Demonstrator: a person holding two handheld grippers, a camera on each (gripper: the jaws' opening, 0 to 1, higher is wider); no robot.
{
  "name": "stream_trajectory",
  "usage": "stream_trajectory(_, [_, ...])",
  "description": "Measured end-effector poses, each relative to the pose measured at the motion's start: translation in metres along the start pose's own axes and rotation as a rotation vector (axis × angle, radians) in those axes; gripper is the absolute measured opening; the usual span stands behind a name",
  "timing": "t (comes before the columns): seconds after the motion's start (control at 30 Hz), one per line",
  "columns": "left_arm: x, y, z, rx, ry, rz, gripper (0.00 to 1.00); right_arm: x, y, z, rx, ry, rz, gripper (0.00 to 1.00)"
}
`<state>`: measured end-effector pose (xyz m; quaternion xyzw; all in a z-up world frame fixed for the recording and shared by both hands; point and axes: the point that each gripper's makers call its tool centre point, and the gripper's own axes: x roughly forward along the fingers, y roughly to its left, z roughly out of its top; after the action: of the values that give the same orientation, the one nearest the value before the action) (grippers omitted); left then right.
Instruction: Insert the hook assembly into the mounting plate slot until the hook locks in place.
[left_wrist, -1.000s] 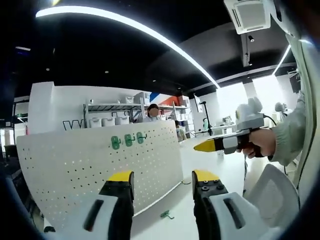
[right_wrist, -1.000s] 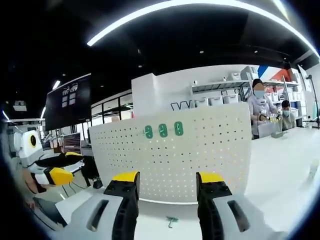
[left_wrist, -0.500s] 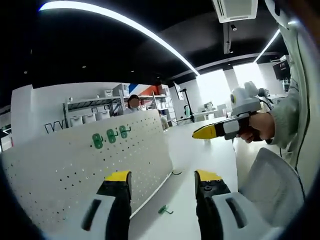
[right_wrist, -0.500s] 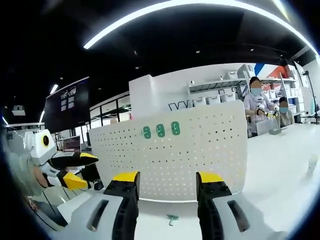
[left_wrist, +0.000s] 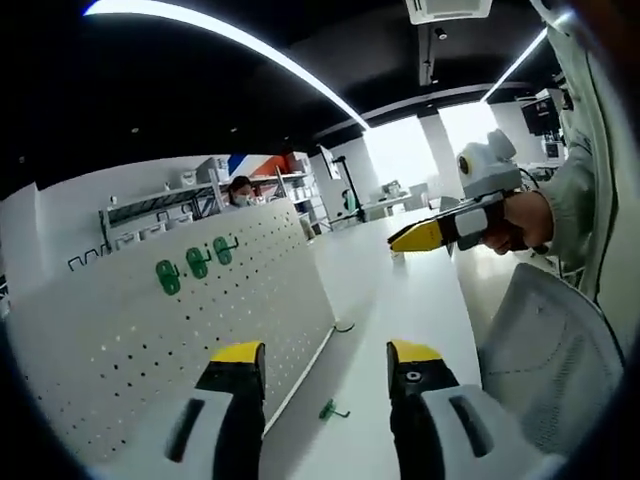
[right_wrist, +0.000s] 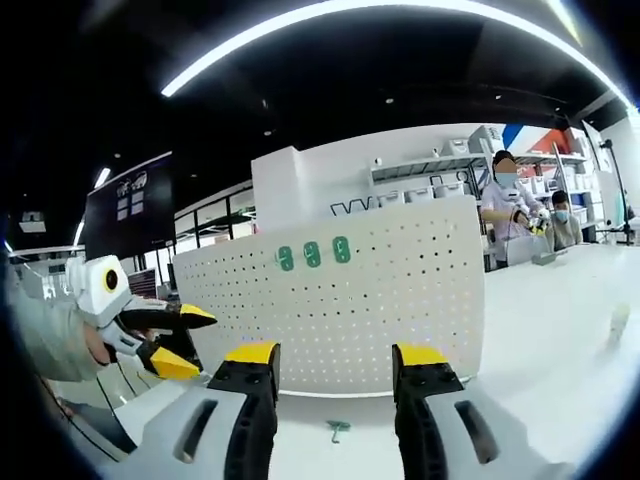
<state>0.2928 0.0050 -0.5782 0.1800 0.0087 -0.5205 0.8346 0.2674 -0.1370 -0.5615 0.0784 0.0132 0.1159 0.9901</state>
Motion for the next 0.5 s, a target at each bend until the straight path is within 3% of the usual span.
stream_trajectory(0.5, [0.022,0.005,-0.038,0.014,0.086,-0.045,0.48,-0.005,-0.005,-0.007,0.000,0.020,-0.014,0.43])
